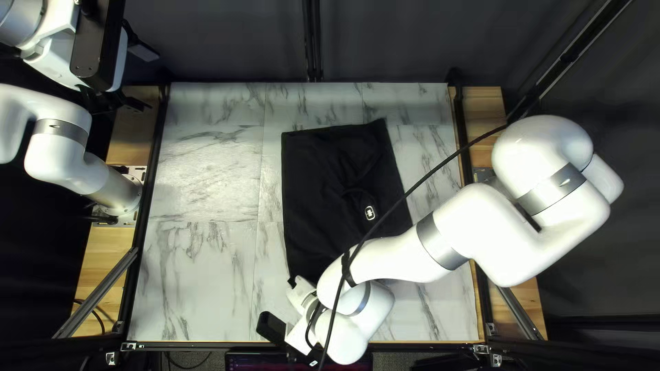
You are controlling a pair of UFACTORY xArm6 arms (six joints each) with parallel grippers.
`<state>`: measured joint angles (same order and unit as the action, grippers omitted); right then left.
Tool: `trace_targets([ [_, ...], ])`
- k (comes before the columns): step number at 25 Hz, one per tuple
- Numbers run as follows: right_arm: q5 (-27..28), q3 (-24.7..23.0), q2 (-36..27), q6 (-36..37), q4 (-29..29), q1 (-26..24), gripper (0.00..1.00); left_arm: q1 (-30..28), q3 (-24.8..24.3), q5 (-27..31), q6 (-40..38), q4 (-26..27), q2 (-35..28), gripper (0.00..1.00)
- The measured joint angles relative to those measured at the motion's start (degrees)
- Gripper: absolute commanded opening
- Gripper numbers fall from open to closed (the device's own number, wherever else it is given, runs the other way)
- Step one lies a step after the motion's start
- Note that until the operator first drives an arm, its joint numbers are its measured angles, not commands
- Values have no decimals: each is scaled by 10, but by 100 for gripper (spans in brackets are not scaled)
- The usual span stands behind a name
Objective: Fold t-shirt
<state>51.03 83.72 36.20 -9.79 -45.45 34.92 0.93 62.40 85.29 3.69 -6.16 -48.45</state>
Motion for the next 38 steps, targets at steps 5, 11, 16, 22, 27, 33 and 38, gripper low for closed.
trace_targets([
  [5, -5, 30, 20, 20, -2, -8, 60, 0, 0, 0, 0, 0, 0, 100],
  [11, -7, 33, 22, 30, 7, -14, 100, 0, 0, 0, 0, 0, 0, 100],
  [16, 15, -42, -49, 2, 23, -7, 100, 0, 0, 0, 0, 0, 0, 100],
  [22, 46, -171, -168, -53, 69, -8, 100, 0, 0, 0, 0, 0, 0, 100],
  [27, 15, -267, -244, -97, 93, -44, 100, 0, 0, 0, 0, 0, 0, 100],
  [33, -58, -334, -281, -152, 80, -84, 100, 0, 0, 0, 0, 0, 0, 100],
  [38, -116, -348, -268, -194, 40, -117, 100, 0, 0, 0, 0, 0, 0, 100],
])
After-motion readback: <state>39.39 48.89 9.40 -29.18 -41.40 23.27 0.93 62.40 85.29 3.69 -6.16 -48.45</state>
